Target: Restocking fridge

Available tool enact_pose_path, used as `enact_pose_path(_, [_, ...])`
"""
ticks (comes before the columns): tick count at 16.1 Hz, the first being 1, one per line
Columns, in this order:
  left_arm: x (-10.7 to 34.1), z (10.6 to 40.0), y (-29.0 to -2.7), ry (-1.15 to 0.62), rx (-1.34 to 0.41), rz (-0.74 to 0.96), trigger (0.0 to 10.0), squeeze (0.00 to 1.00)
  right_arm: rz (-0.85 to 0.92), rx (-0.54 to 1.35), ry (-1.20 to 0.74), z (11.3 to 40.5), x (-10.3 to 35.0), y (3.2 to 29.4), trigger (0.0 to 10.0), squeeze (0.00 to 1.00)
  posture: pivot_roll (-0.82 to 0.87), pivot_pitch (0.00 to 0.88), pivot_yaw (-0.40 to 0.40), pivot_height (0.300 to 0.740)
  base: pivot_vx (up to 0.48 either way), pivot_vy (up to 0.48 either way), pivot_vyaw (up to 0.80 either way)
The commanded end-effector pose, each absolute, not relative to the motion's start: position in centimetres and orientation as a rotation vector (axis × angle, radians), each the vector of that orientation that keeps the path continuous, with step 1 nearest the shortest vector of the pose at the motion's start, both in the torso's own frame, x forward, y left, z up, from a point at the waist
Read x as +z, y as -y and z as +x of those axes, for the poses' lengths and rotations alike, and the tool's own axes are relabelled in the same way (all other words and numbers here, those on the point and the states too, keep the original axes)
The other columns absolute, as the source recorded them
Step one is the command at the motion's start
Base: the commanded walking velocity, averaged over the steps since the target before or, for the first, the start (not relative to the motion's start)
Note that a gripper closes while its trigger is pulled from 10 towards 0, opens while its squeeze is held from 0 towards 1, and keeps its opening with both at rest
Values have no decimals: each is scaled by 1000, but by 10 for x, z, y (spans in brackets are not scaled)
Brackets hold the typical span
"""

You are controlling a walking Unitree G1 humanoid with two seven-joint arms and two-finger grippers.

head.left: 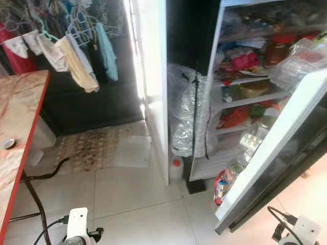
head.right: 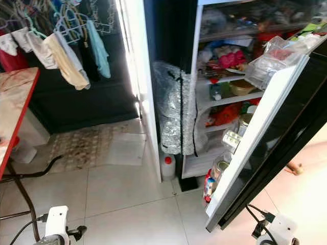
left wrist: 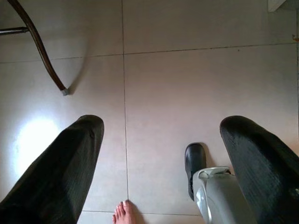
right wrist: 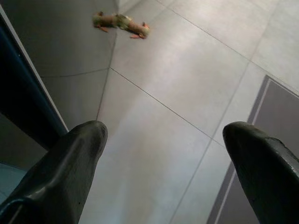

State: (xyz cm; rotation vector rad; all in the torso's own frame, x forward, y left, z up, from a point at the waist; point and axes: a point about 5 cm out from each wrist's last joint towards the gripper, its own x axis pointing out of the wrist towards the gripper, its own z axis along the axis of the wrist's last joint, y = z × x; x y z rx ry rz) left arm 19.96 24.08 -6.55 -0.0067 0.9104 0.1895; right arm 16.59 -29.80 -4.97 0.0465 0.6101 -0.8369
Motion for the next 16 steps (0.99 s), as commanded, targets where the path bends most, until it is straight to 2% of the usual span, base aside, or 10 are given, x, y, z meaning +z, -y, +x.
enact_pose_path(1, [-67, 196, -242, -921, 174, 15, 10000, 0, 54, -818, -602, 163, -51, 297, 10000, 0, -178, 0, 42, 740, 0, 0, 0])
enact_pose_path(8, [-67, 197, -242, -918, 169, 19, 10000, 0, 68, -641, -552, 169, -49, 291, 10000, 0, -182, 0, 27, 740, 0, 0, 0])
enact_pose_path(12, [-67, 197, -241, -911, 173, 21, 10000, 0, 79, -426, -486, 196, -42, 266, 10000, 0, -184, 0, 18, 740, 0, 0, 0])
enact_pose_path(16, [-67, 197, -241, -909, 174, 20, 10000, 0, 74, -382, -458, 204, -37, 264, 10000, 0, -186, 0, 10, 740, 0, 0, 0])
